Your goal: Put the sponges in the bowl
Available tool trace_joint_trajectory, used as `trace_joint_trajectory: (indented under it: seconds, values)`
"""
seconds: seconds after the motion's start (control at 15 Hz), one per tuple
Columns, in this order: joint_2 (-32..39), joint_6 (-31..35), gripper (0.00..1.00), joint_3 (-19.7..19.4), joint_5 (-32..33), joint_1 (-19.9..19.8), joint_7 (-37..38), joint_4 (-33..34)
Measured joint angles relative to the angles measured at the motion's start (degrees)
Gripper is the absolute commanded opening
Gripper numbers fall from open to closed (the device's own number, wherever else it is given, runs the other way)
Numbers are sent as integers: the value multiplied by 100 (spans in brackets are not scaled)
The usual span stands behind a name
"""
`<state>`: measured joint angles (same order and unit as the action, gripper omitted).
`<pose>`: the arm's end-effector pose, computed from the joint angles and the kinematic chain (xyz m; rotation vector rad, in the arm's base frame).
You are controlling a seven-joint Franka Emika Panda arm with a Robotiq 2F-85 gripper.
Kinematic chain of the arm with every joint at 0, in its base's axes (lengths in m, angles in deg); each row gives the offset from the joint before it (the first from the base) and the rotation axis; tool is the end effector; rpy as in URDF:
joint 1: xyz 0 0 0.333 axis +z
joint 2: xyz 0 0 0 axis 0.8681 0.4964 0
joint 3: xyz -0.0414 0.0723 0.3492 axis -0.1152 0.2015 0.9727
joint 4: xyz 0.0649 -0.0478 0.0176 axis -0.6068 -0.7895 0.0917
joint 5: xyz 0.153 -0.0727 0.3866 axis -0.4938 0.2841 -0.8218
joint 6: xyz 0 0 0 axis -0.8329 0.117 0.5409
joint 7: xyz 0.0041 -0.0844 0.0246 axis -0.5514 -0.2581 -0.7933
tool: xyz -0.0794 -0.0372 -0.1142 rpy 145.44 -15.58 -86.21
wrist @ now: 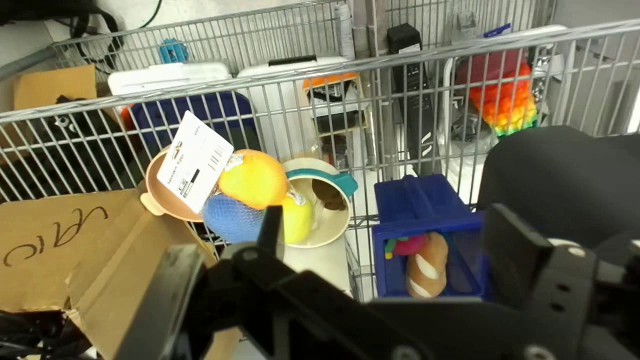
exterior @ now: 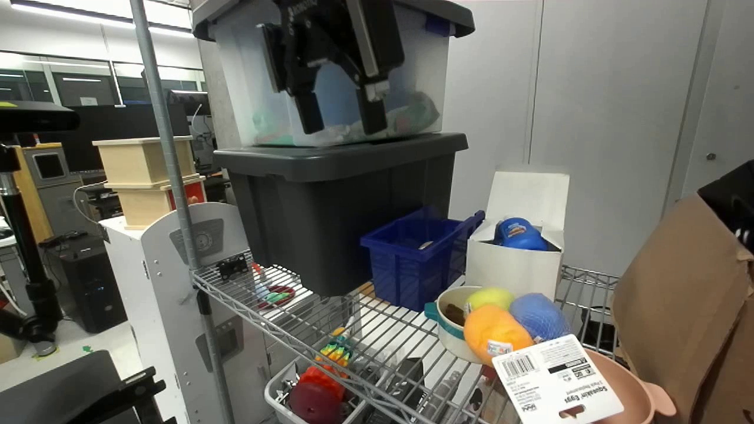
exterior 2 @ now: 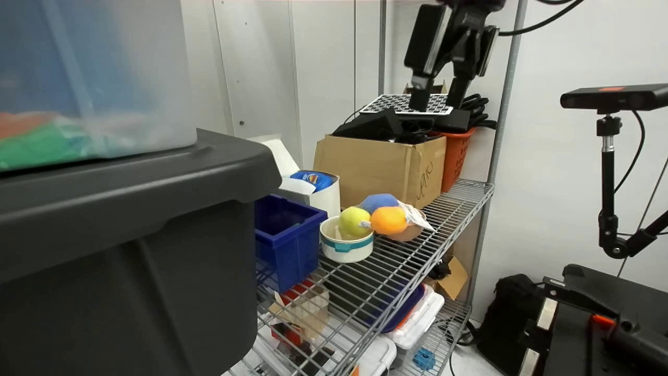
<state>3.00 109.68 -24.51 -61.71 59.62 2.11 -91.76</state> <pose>0.5114 -0.0170 0.3907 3.1129 -0.0626 0.3626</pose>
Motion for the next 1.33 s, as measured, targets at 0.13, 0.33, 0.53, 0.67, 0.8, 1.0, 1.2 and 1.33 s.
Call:
trace_joint_trajectory:
  seconds: [0.13,0.33,0.53,0.67,0.8,1.0,1.2,1.33]
  values:
    - [-566,-123,100,42,-11,19,-168,-378]
    - [-1343,-385,100,45,-39,109,-396,-802]
    - [-1918,-667,100,45,-71,180,-481,-1044]
    - [-2055,-710,100,45,-85,187,-501,-1111]
    - [-2063,-710,100,42,-89,187,-511,-1137]
    - [-2063,-710,100,42,-90,187,-514,-1144]
    - [-2063,-710,100,42,-90,187,-515,-1145]
    - [-2063,-710,100,42,-90,187,-515,-1145]
